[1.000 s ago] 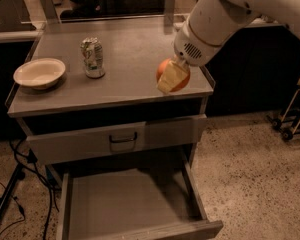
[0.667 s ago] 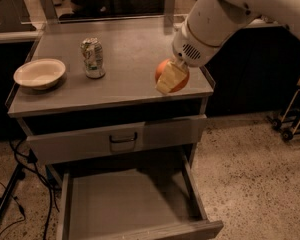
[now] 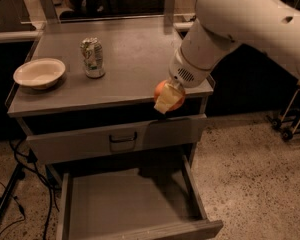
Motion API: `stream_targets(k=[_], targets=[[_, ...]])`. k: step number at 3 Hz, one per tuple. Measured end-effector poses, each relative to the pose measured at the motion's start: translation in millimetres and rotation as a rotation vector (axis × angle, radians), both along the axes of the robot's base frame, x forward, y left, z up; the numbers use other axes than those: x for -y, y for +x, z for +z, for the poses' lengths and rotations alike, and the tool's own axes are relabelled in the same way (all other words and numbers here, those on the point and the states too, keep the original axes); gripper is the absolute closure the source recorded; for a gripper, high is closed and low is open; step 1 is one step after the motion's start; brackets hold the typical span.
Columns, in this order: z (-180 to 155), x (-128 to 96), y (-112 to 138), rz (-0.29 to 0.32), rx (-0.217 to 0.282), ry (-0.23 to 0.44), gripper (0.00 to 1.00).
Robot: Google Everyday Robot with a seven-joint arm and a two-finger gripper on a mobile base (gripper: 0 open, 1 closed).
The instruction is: Place orange into middle drawer
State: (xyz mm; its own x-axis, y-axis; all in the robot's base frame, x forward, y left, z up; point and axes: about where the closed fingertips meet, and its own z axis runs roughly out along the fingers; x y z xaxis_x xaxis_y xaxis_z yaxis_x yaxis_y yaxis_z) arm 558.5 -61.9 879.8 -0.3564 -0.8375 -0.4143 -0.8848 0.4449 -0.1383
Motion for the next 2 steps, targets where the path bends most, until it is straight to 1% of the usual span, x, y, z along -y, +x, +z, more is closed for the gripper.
stream_targets(k=[1, 2], targets=[[-54.3, -0.7, -21.4, 0.031, -0.091, 0.026, 1.00], [-87.3, -1.5, -36.4, 0.048, -0.151, 0.050, 1.00]])
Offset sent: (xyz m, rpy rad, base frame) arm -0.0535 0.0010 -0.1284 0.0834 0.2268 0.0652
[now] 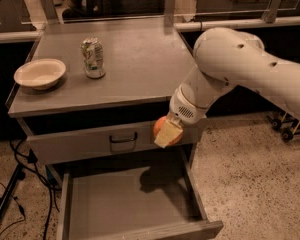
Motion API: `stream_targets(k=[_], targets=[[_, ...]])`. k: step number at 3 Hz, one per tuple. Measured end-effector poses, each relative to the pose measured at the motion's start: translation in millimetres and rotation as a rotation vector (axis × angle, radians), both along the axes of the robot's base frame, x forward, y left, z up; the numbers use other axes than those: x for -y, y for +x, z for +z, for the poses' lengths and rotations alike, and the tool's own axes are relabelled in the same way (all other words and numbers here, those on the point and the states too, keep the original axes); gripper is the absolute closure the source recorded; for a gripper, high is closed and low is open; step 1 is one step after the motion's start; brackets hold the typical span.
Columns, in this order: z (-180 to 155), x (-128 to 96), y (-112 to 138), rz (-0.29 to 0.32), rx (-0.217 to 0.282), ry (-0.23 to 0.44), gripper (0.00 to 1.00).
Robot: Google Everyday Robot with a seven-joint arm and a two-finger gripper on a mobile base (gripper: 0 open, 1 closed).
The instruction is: Place orange into middle drawer
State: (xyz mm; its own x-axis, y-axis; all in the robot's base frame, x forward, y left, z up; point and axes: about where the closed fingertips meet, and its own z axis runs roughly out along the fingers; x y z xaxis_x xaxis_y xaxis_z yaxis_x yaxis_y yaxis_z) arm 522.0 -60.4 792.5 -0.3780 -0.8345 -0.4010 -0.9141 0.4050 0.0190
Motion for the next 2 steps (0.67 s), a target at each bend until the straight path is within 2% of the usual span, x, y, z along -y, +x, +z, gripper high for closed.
stream_targets(k=[1, 2], targets=[[-1.4, 0.1, -0.9, 0.000, -0.003, 0.000, 1.00], [-32.0, -10.4, -20.9, 0.001, -0.061, 0.005, 1.00]])
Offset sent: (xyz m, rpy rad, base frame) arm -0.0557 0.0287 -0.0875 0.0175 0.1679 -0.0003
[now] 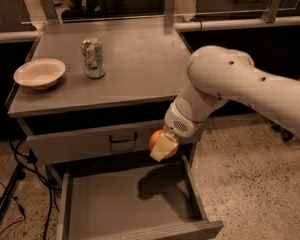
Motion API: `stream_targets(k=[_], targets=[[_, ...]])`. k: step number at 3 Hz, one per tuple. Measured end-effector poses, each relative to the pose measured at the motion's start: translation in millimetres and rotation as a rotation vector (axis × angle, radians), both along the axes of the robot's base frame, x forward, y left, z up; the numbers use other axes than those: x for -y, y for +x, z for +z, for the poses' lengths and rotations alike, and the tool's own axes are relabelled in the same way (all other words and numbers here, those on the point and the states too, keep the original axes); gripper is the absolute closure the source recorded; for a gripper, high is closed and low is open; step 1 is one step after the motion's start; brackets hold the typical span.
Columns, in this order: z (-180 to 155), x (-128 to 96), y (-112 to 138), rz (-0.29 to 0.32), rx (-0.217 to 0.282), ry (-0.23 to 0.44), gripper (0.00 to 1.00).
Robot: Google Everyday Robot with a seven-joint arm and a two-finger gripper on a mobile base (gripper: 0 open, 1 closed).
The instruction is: Place orange into middle drawer
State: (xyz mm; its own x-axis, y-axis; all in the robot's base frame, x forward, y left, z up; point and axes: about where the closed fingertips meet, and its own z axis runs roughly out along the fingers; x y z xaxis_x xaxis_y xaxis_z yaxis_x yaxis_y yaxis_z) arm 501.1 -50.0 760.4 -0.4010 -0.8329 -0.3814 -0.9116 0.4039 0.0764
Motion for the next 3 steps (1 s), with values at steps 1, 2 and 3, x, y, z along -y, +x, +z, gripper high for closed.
stream_targets(k=[1, 2, 3], targets=[[-75.5, -13.5, -38.3, -0.036, -0.101, -0.015, 1.00], [-128.1, -24.1, -59.1, -0.070, -0.174, -0.020, 1.00], [-128.5, -24.5, -59.4, -0.069, -0.175, -0.020, 1.00]])
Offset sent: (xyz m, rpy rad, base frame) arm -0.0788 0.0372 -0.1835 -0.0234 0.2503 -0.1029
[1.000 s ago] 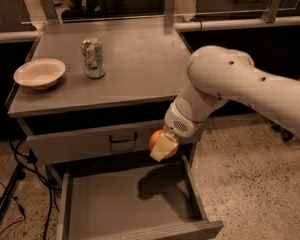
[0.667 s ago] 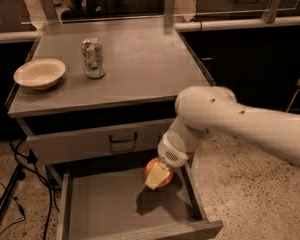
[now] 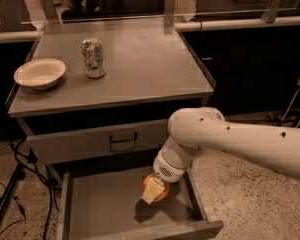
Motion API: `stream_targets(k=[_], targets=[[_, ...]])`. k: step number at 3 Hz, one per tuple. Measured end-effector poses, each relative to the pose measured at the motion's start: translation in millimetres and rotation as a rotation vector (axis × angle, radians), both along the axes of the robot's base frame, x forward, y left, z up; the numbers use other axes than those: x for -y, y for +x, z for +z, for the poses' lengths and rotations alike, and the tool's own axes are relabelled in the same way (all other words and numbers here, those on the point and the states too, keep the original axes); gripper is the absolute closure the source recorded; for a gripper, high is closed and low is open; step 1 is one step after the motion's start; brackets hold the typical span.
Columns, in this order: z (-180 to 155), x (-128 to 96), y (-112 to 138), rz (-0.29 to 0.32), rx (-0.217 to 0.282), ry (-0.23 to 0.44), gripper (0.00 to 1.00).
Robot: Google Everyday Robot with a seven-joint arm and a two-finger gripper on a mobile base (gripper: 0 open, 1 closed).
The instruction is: Place orange into middle drawer
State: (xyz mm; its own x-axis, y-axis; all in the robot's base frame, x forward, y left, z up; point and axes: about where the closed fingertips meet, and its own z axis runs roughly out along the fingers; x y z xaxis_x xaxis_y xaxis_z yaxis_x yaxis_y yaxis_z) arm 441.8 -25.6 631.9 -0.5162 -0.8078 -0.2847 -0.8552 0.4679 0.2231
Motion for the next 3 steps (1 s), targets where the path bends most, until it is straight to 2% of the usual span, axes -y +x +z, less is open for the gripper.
stream_targets(k=[1, 2, 3], targets=[[-30.3, -21.1, 0.3, -0.008, -0.045, 0.038, 1.00], [-69.0, -50.9, 12.3, -0.015, -0.080, 0.079, 1.00], [-114.5, -73.0, 13.4, -0.029, -0.144, 0.120, 1.00]])
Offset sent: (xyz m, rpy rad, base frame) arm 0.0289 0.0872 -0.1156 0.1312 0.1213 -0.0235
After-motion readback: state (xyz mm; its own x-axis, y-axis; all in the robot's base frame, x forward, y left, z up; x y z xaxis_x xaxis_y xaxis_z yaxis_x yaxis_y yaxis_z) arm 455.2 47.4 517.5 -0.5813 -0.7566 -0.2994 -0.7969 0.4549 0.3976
